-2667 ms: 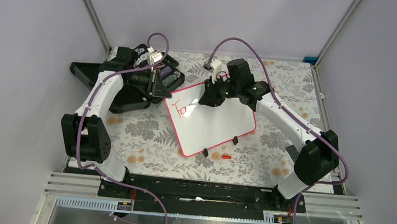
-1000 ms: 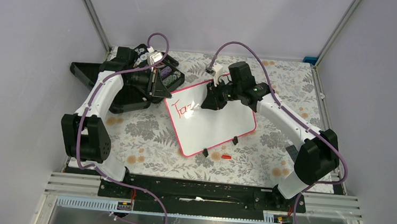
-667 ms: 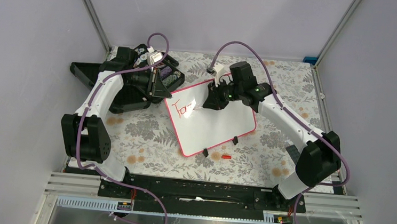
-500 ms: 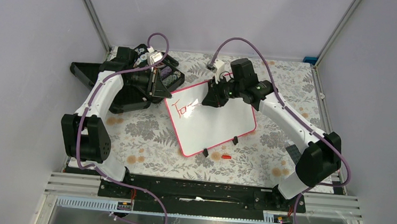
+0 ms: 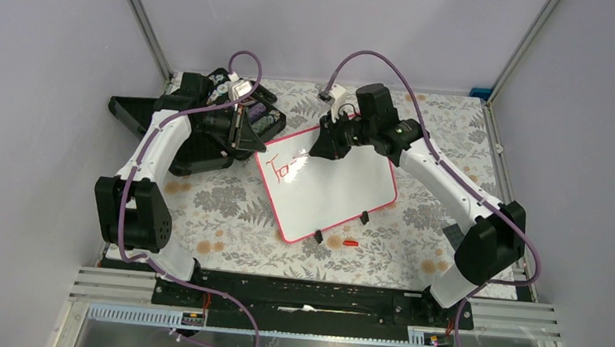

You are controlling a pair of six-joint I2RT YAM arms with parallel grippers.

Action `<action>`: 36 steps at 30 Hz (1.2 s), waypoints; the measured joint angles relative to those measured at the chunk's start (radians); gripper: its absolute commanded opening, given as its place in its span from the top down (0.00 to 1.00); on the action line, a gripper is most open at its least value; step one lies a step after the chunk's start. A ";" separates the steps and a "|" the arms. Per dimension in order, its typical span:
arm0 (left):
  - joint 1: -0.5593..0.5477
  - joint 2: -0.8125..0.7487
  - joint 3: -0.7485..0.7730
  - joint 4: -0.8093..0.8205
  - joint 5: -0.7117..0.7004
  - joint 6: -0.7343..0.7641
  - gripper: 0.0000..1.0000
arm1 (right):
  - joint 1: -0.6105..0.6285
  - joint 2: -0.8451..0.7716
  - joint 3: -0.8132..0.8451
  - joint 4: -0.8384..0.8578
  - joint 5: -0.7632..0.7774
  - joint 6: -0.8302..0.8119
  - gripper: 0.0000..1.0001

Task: Write a sentence on the whiteboard

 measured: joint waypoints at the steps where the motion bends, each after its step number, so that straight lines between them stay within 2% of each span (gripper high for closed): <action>1: 0.000 0.000 0.000 0.000 0.000 0.000 1.00 | 0.000 0.004 0.000 0.000 0.001 0.000 1.00; 21: 0.000 0.000 0.000 0.000 -0.005 0.000 1.00 | 0.003 0.035 0.000 0.011 0.018 -0.001 1.00; 36: 0.000 0.000 0.000 0.000 -0.004 0.000 1.00 | -0.037 -0.035 -0.046 0.005 -0.006 -0.013 1.00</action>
